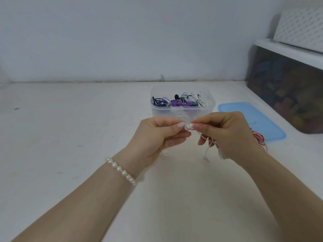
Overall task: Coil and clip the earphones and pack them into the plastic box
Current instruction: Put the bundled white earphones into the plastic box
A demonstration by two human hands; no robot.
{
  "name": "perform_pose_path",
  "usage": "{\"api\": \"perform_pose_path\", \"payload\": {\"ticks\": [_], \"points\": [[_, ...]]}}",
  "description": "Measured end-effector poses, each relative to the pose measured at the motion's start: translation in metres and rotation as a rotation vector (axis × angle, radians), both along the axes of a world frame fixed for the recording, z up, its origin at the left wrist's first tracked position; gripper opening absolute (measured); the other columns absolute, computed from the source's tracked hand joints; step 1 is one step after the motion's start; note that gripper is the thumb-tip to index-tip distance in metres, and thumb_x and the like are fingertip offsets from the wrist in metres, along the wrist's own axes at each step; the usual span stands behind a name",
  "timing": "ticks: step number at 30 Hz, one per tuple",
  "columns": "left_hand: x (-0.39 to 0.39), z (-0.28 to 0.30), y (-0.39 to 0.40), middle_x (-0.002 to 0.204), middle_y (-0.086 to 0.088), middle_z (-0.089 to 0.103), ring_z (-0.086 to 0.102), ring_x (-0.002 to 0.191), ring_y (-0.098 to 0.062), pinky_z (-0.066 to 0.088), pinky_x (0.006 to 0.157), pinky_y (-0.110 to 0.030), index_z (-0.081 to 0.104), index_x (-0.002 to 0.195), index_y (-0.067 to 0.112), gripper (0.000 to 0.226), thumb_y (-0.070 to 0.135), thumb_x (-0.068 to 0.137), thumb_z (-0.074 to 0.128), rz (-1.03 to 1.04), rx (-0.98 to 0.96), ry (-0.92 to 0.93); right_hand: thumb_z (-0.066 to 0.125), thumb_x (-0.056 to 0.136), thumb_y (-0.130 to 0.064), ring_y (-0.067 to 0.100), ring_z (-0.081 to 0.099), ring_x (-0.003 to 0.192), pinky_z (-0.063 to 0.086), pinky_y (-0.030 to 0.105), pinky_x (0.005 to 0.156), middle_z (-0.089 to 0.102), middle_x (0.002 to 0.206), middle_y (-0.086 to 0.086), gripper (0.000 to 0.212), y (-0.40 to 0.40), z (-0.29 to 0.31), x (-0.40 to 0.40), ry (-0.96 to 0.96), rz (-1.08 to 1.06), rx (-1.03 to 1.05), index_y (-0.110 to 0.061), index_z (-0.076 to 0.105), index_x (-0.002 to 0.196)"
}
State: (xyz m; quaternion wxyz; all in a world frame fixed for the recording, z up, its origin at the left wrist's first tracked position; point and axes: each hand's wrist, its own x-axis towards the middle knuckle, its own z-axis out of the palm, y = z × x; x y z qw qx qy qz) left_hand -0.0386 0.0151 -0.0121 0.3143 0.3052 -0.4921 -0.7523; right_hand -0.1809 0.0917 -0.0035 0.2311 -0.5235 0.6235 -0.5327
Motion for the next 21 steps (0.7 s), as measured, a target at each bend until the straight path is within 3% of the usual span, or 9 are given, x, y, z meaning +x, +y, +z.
{"api": "perform_pose_path", "payload": {"ticks": [9, 21], "points": [[0.0016, -0.0014, 0.0009, 0.071, -0.013, 0.072, 0.071, 0.068, -0.020, 0.058, 0.062, -0.024, 0.066, 0.088, -0.007, 0.011, -0.005, 0.077, 0.064, 0.023, -0.119, -0.069, 0.069, 0.077, -0.004, 0.014, 0.063, 0.042, 0.042, 0.017, 0.039, 0.061, 0.045, -0.005, 0.018, 0.0015, 0.0012, 0.0042, 0.007, 0.018, 0.034, -0.019, 0.070, 0.067], [0.0000, -0.0027, 0.0029, 0.070, -0.011, 0.073, 0.071, 0.067, -0.017, 0.058, 0.062, -0.023, 0.068, 0.084, -0.002, 0.008, -0.006, 0.079, 0.062, 0.022, -0.101, -0.063, 0.067, 0.079, -0.002, 0.014, 0.063, 0.042, 0.044, 0.020, 0.040, 0.064, 0.049, -0.009, 0.020, -0.0004, -0.0033, 0.0091, 0.006, -0.034, 0.042, -0.019, 0.068, 0.068]]}}
